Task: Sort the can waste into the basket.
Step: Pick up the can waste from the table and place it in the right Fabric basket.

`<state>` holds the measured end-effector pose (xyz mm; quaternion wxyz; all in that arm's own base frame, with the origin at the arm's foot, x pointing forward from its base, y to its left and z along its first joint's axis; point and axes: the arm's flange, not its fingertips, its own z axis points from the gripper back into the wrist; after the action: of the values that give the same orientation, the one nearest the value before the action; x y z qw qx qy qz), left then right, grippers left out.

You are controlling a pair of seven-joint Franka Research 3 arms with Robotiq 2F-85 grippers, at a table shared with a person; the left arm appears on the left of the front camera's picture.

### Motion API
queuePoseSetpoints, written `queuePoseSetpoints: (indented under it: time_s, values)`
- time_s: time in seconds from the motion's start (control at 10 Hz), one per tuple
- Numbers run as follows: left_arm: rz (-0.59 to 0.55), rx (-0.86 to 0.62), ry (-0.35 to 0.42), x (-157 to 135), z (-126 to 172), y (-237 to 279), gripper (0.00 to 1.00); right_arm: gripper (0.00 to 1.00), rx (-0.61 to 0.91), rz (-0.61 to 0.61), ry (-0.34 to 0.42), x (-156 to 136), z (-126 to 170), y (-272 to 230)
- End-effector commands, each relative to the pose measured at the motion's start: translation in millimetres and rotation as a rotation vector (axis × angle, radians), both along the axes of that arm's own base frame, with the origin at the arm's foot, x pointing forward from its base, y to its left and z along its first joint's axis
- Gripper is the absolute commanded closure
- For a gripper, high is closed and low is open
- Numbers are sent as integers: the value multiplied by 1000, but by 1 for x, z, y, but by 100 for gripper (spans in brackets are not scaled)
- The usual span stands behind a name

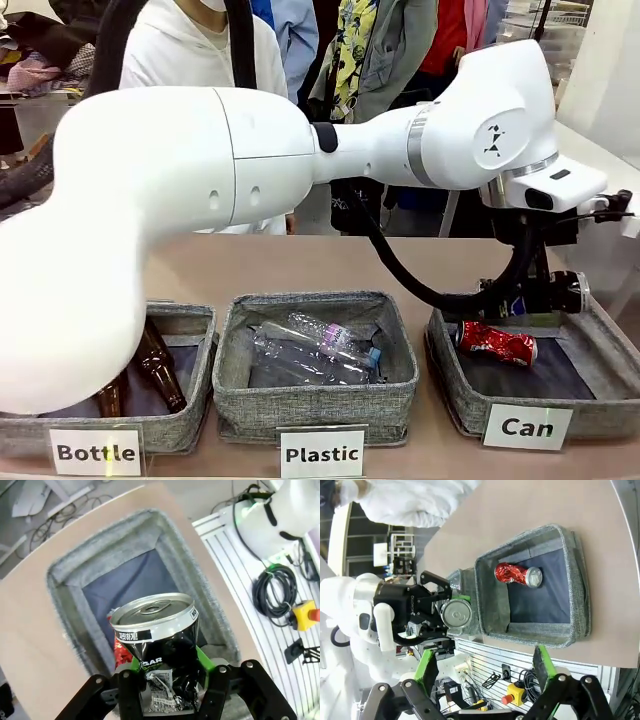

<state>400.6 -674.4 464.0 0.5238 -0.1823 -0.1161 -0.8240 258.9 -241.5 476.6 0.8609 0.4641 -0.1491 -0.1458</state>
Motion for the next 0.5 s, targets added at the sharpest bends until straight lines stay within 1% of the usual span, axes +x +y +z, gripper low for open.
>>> queuePoseSetpoints:
  time_s: [0.0, 0.1, 0.2, 0.3, 0.4]
  values:
    - [30, 28, -42, 10, 9, -18, 61, 0, 1, 10, 3, 2, 4, 0]
    - [26, 32, -48, 10, 7, -17, 35, 0, 1, 10, 3, 2, 4, 0]
    - [18, 40, -56, 9, 4, -19, 3, 0, 1, 10, 3, 2, 4, 0]
    - [20, 41, -61, 8, 3, -21, 0, 0, 1, 10, 3, 2, 4, 0]
    - [20, 40, -63, 8, 3, -21, 0, 0, 1, 10, 3, 2, 4, 0]
